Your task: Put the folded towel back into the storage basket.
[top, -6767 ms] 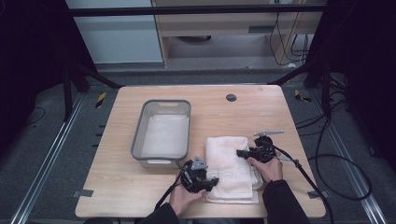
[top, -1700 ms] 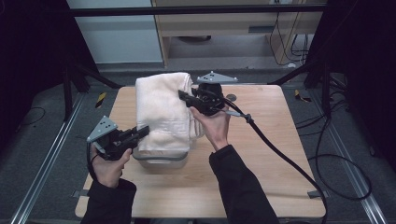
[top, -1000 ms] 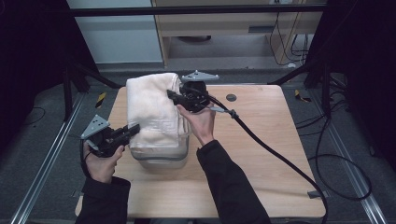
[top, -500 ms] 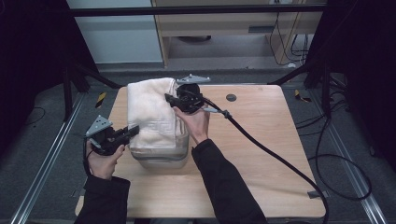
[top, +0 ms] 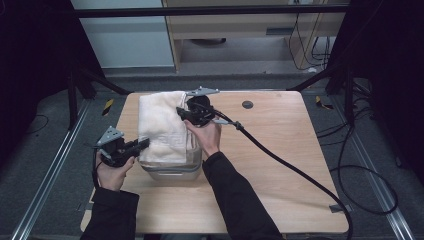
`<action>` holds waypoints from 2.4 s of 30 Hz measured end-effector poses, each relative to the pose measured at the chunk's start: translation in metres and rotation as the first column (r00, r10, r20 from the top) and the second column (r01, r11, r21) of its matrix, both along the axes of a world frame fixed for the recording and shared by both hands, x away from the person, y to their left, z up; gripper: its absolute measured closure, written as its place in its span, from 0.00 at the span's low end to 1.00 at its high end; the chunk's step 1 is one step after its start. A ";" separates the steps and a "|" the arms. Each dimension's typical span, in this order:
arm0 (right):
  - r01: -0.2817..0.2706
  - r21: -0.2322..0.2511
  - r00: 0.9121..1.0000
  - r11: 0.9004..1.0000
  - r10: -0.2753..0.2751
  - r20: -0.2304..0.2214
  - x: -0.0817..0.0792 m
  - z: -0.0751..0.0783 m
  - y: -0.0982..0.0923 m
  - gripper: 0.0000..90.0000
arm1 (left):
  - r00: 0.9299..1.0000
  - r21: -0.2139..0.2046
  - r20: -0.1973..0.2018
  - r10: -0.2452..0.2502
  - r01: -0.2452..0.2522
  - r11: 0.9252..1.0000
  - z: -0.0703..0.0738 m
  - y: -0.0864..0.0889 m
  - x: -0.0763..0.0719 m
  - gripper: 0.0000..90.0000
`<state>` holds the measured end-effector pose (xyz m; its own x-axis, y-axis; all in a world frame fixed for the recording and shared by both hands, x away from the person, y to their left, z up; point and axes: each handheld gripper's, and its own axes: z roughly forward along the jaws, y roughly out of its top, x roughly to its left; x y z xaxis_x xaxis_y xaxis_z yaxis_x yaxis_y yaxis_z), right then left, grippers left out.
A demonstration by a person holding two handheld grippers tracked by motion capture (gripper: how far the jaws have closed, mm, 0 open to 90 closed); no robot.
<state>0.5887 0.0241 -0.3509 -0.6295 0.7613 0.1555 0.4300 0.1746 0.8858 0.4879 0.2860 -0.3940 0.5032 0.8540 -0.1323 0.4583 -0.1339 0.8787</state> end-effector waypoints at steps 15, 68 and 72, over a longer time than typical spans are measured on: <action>0.011 -0.027 1.000 1.000 -0.011 -0.025 0.005 -0.022 0.002 0.74 | 0.999 0.040 -0.043 0.008 -0.006 0.999 -0.016 -0.004 0.006 0.86; 0.028 -0.176 0.999 0.984 -0.036 -0.040 0.011 -0.074 -0.004 0.61 | 0.993 0.140 -0.110 0.037 -0.022 0.990 -0.041 -0.021 0.017 0.68; 0.018 -0.154 1.000 0.988 -0.021 -0.016 0.009 -0.066 -0.008 0.60 | 0.998 0.080 -0.057 0.030 -0.026 0.996 -0.028 -0.016 0.012 0.63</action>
